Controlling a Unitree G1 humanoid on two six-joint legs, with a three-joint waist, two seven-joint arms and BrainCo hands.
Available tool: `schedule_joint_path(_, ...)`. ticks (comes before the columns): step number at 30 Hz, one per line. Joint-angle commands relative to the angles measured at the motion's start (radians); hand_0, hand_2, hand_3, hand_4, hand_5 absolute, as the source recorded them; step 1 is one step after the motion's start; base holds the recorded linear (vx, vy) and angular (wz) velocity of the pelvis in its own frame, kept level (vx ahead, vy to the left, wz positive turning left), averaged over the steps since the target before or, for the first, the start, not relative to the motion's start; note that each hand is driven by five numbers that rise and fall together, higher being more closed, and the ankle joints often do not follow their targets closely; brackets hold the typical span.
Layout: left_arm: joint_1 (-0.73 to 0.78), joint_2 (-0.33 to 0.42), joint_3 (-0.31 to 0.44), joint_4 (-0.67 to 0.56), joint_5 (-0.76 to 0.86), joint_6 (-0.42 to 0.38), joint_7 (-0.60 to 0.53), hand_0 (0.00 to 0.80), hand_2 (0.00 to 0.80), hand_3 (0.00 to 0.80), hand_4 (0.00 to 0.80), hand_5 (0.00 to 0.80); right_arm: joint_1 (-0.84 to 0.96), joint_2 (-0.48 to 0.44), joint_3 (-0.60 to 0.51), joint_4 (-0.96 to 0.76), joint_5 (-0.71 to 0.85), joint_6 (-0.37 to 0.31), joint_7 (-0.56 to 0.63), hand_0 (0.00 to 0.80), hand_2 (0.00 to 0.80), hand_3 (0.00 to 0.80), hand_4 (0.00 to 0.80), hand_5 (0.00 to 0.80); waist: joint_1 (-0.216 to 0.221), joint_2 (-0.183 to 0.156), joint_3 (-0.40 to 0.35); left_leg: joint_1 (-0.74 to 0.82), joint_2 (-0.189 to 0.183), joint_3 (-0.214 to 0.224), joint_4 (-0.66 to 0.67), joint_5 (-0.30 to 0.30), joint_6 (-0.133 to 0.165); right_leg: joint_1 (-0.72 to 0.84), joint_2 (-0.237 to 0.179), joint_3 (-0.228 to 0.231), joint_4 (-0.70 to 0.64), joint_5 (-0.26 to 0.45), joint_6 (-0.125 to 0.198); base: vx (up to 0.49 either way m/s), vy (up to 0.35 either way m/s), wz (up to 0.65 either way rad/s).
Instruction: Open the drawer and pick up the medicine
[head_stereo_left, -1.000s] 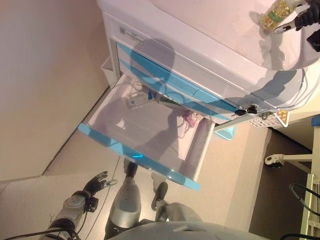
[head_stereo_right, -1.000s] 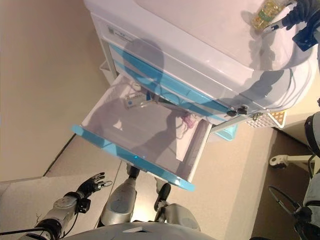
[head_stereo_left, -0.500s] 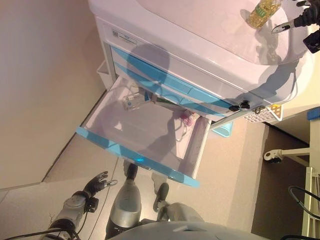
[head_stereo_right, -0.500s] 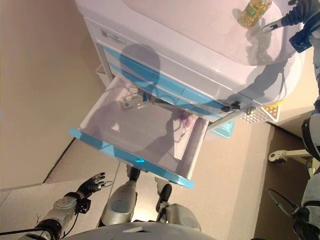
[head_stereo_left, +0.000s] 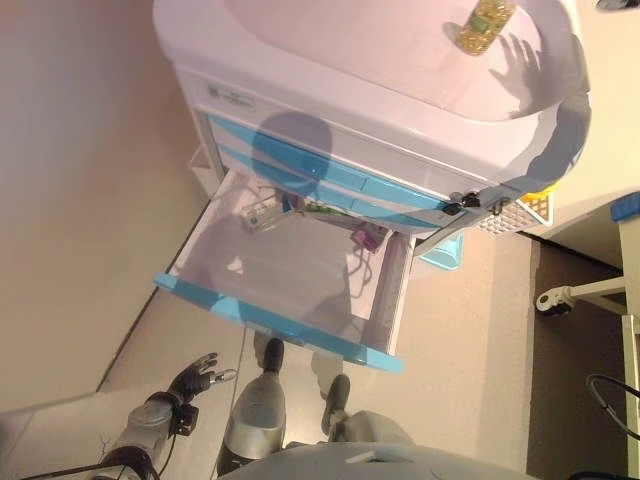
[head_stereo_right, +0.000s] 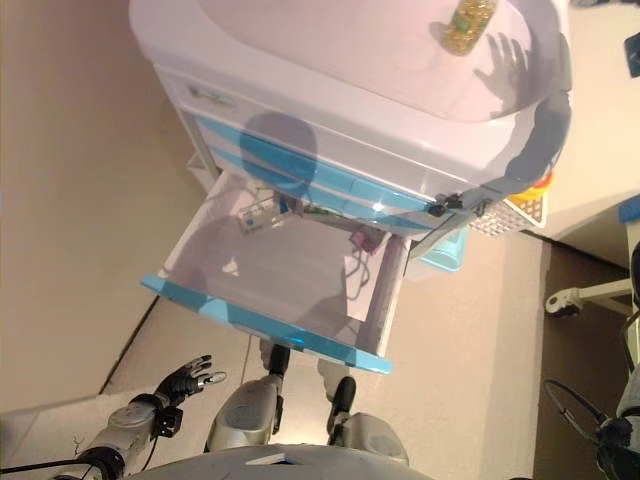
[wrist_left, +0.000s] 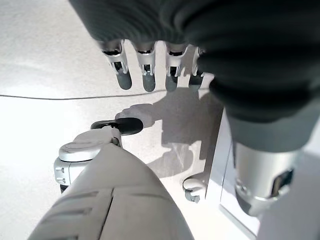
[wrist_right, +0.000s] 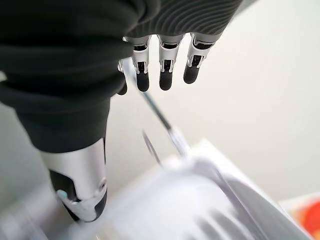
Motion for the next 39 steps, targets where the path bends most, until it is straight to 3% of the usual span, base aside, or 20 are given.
schedule_joint_path(1, 0.056, -0.029, -0.034, 0.055, 0.040, -0.031, -0.010, 0.000, 0.000, 0.000, 0.000, 0.000, 0.190, -0.101, -0.174, -0.207, 0.155, -0.134, -0.142, 0.000, 0.000, 0.000, 0.000, 0.000, -0.039, 0.019, -0.125, 0.057, -0.050, -0.041, 0.040, -0.209, 0.023, -0.071, 0.000, 0.003, 0.091, 0.004, 0.049, -0.027, 0.024, -0.09)
schedule_joint_path(4, 0.057, -0.049, -0.032, 0.078, 0.055, -0.035, -0.017, 0.000, 0.000, 0.000, 0.000, 0.000, 0.457, -0.058, -0.410, -0.340, 0.202, -0.169, -0.174, 0.000, 0.000, 0.000, 0.000, 0.000, -0.070, 0.041, -0.141, 0.071, -0.051, -0.034, 0.040, -0.215, 0.024, -0.066, -0.001, 0.020, 0.101, -0.007, 0.048, -0.032, 0.013, -0.27)
schedule_joint_path(7, 0.046, -0.076, -0.010, 0.098, 0.057, -0.029, -0.022, 0.000, 0.000, 0.000, 0.000, 0.000, 0.827, 0.133, -0.640, -0.536, 0.178, -0.201, -0.205, 0.000, 0.000, 0.000, 0.000, 0.000, -0.118, 0.066, -0.151, 0.088, -0.049, -0.022, 0.029, -0.218, 0.024, -0.067, 0.002, 0.049, 0.109, -0.018, 0.044, -0.052, -0.009, -0.18)
schedule_joint_path(10, 0.038, -0.094, 0.002, 0.107, 0.048, -0.026, -0.021, 0.000, 0.000, 0.000, 0.000, 0.000, 1.048, 0.331, -0.703, -0.626, 0.133, -0.207, -0.196, 0.000, 0.000, 0.000, 0.000, 0.000, -0.150, 0.078, -0.152, 0.105, -0.044, -0.006, 0.010, -0.215, 0.024, -0.064, 0.006, 0.071, 0.106, -0.021, 0.043, -0.057, -0.014, -0.35)
schedule_joint_path(11, 0.031, -0.112, 0.005, 0.112, 0.045, -0.028, -0.016, 0.000, 0.000, 0.000, 0.000, 0.000, 1.155, 0.429, -0.697, -0.611, 0.107, -0.245, -0.182, 0.000, 0.000, 0.000, 0.000, 0.000, -0.171, 0.085, -0.150, 0.112, -0.041, 0.007, 0.002, -0.213, 0.022, -0.064, 0.007, 0.081, 0.103, -0.021, 0.043, -0.059, -0.006, -0.35)
schedule_joint_path(15, 0.017, -0.150, -0.006, 0.124, 0.021, -0.041, 0.009, 0.000, 0.000, 0.000, 0.000, 0.000, 1.303, 0.588, -0.628, -0.452, 0.025, -0.233, -0.168, 0.000, 0.000, 0.000, 0.000, 0.000, -0.205, 0.092, -0.147, 0.127, -0.035, 0.040, -0.011, -0.212, 0.018, -0.062, 0.010, 0.096, 0.095, -0.018, 0.043, -0.053, -0.004, -0.21)
schedule_joint_path(17, 0.011, -0.165, -0.019, 0.136, 0.015, -0.056, 0.017, 0.000, 0.000, 0.000, 0.000, 0.000, 1.356, 0.655, -0.564, -0.323, -0.037, -0.201, -0.168, 0.000, 0.000, 0.000, 0.000, 0.000, -0.219, 0.094, -0.143, 0.130, -0.031, 0.053, -0.016, -0.209, 0.016, -0.063, 0.011, 0.099, 0.096, -0.018, 0.040, -0.055, -0.009, -0.14)
schedule_joint_path(22, -0.020, -0.185, -0.012, 0.185, 0.038, -0.079, 0.013, 0.000, 0.000, 0.000, 0.000, 0.000, 1.422, 0.778, -0.465, 0.035, -0.208, -0.231, -0.156, 0.000, 0.000, 0.000, 0.000, 0.000, -0.220, 0.106, -0.137, 0.135, -0.032, 0.046, -0.023, -0.203, 0.021, -0.056, 0.016, 0.087, 0.096, -0.020, 0.035, -0.025, -0.029, -0.08)
schedule_joint_path(26, -0.017, -0.200, 0.001, 0.207, 0.056, -0.107, 0.007, 0.000, 0.000, 0.000, 0.000, 0.000, 1.438, 0.819, -0.438, 0.161, -0.287, -0.192, -0.166, 0.000, 0.000, 0.000, 0.000, 0.000, -0.214, 0.119, -0.131, 0.138, -0.034, 0.034, -0.026, -0.198, 0.022, -0.048, 0.017, 0.068, 0.099, -0.023, 0.032, 0.012, -0.010, 0.00)
schedule_joint_path(33, 0.009, -0.186, 0.001, 0.168, -0.017, -0.189, -0.002, 0.000, 0.000, 0.000, 0.000, 0.000, 1.456, 0.826, -0.356, 0.099, -0.370, -0.279, -0.177, 0.000, 0.000, 0.000, 0.000, 0.000, -0.212, 0.136, -0.096, 0.086, -0.038, 0.030, 0.024, -0.198, 0.031, -0.104, 0.010, 0.047, 0.170, -0.050, 0.024, -0.013, -0.001, -0.02)
schedule_joint_path(35, -0.022, -0.174, -0.018, 0.106, -0.094, -0.225, 0.005, 0.000, 0.000, 0.000, 0.000, 0.000, 1.399, 0.786, -0.310, 0.065, -0.416, -0.327, -0.211, 0.000, 0.000, 0.000, 0.000, 0.000, -0.204, 0.150, -0.020, -0.011, -0.037, 0.038, 0.112, -0.200, 0.034, -0.192, 0.001, 0.024, 0.254, -0.073, 0.007, -0.266, -0.002, -0.15)
schedule_joint_path(39, -0.073, -0.142, -0.021, -0.012, -0.154, -0.229, 0.024, 0.000, 0.000, 0.000, 0.000, 0.000, 1.333, 0.735, -0.249, 0.026, -0.432, -0.337, -0.225, 0.000, 0.000, 0.000, 0.000, 0.000, -0.195, 0.161, 0.063, -0.132, -0.043, 0.042, 0.235, -0.212, 0.034, -0.278, -0.006, 0.017, 0.331, -0.093, -0.017, -0.147, -0.029, 0.04)
